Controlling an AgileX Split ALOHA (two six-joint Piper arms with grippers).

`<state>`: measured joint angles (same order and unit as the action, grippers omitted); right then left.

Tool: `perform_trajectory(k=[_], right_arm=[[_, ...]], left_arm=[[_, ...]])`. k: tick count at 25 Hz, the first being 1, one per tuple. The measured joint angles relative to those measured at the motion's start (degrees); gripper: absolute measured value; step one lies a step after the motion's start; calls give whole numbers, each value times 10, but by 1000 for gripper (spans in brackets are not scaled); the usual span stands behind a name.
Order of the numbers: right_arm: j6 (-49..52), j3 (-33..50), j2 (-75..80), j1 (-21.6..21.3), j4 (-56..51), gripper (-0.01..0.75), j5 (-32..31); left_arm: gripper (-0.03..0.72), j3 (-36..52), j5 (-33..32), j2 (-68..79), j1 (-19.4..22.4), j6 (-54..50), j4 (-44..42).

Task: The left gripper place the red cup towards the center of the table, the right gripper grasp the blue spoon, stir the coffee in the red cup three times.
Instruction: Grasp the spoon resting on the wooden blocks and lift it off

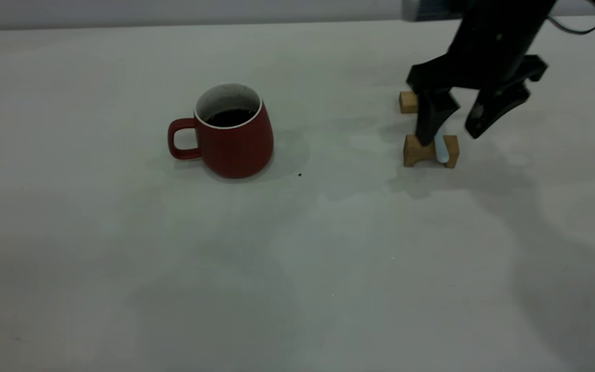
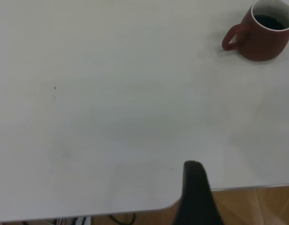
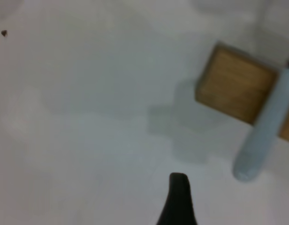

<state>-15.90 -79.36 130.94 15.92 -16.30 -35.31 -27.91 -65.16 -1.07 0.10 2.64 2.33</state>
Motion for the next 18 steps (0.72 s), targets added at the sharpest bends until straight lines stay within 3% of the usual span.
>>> perform_trajectory(k=[13, 18], right_arm=[[13, -41, 55, 2, 14, 669, -6], [49, -41, 60, 2, 57, 531, 0]], left_arm=[[594, 0, 0, 0, 0, 0, 0], [594, 0, 0, 0, 0, 1, 0]])
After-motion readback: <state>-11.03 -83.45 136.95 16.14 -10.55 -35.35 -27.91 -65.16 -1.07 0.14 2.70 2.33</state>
